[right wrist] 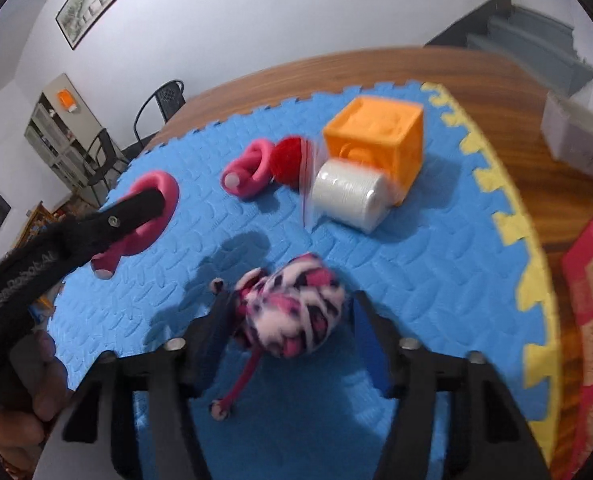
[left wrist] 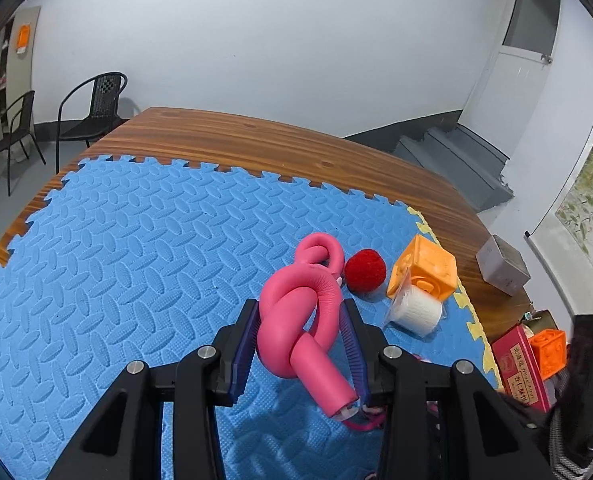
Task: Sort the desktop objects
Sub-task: 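Grasp the pink foam knot with the left tool while the right tool grasps another leopard plush, then carry the pink knot and leopard plush into the red tin box and release both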
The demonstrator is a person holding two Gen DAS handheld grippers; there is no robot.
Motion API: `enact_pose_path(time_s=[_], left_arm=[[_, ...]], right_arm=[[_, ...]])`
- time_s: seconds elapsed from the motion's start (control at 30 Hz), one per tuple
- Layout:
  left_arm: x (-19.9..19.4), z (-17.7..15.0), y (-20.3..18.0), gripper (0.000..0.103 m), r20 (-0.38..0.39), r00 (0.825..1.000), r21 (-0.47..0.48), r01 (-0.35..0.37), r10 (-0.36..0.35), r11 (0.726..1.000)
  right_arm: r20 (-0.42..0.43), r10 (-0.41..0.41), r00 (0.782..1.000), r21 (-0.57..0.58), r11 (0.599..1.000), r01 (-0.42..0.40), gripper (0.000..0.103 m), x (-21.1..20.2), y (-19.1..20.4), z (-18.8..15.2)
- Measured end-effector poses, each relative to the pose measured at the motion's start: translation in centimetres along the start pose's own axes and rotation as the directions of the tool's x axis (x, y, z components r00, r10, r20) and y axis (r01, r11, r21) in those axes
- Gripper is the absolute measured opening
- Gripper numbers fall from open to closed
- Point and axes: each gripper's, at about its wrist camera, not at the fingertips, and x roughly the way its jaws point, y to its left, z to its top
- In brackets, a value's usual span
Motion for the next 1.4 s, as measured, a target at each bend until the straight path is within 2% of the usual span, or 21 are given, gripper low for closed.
enact_pose_path(time_s=[0.1, 0.3, 0.4, 0.47, 0.57, 0.73, 0.87, 0.9, 0.93, 1.07, 1.3, 1.4], left_arm=[[0.1, -0.1, -0.1, 0.042, -0.004, 1.000, 0.003, -0.001, 0.001, 1.000], [0.0, -0.5, -0.6, 0.042, -0.003, 1.000, 0.028, 0.002, -0.002, 1.000], [-0.2, -0.7, -0.9, 0.042, -0.004, 1.000, 0.041, 0.006, -0.006, 0.999], [-0.2, -0.9, -1.3, 0.042, -0.006, 1.000, 0.052, 0.013, -0.013, 0.999], [-0.6, -1.2, -2.2, 0.042, -0.007, 0.999, 0.074, 0.032, -0.031, 0.997], [-1.8, -2.0, -4.9, 0.042, -0.007, 0.997, 0.137, 0.077, -0.077, 0.988], [-3.1, -3.1, -8.2, 0.042, -0.018, 0.990, 0.195, 0.140, -0.139, 0.971], [-3.4, -3.4, -9.1, 0.042, -0.022, 0.988, 0.208, 0.156, -0.155, 0.965], [-3.7, -3.6, -9.9, 0.042, -0.027, 0.985, 0.222, 0.173, -0.171, 0.960], [-5.0, -4.9, -13.8, 0.042, -0.052, 0.970, 0.287, 0.243, -0.238, 0.926], [-6.2, -6.3, -19.7, 0.042, -0.114, 0.940, 0.354, 0.340, -0.321, 0.871], [-6.5, -6.8, -22.2, 0.042, -0.130, 0.930, 0.388, 0.367, -0.344, 0.846]], right_arm=[[0.024, -0.008, 1.000, -0.032, 0.999, 0.009, 0.049, -0.6, 0.5, -0.3], [0.142, -0.015, 0.990, -0.011, 1.000, 0.017, 0.048, -4.8, -0.2, -1.7], [0.237, -0.105, 0.966, 0.074, 0.993, 0.090, 0.048, -9.3, -3.2, -3.3], [0.294, -0.168, 0.941, 0.133, 0.982, 0.134, 0.048, -12.3, -5.2, -4.3], [0.369, -0.264, 0.891, 0.226, 0.955, 0.190, 0.048, -16.9, -8.1, -5.8], [0.462, -0.428, 0.777, 0.386, 0.886, 0.258, 0.048, -24.3, -13.1, -8.4], [0.402, -0.584, 0.705, 0.495, 0.787, 0.369, 0.048, -26.7, -17.3, -10.7], [0.388, -0.605, 0.696, 0.510, 0.769, 0.384, 0.048, -26.7, -18.1, -11.0], [0.372, -0.622, 0.689, 0.527, 0.753, 0.395, 0.048, -26.8, -19.1, -11.3], [0.330, -0.637, 0.697, 0.536, 0.734, 0.417, 0.048, -25.7, -21.7, -11.2], [0.274, -0.627, 0.729, 0.465, 0.750, 0.470, 0.048, -22.8, -22.5, -11.4], [0.268, -0.632, 0.727, 0.434, 0.753, 0.495, 0.051, -22.1, -22.3, -11.4]])
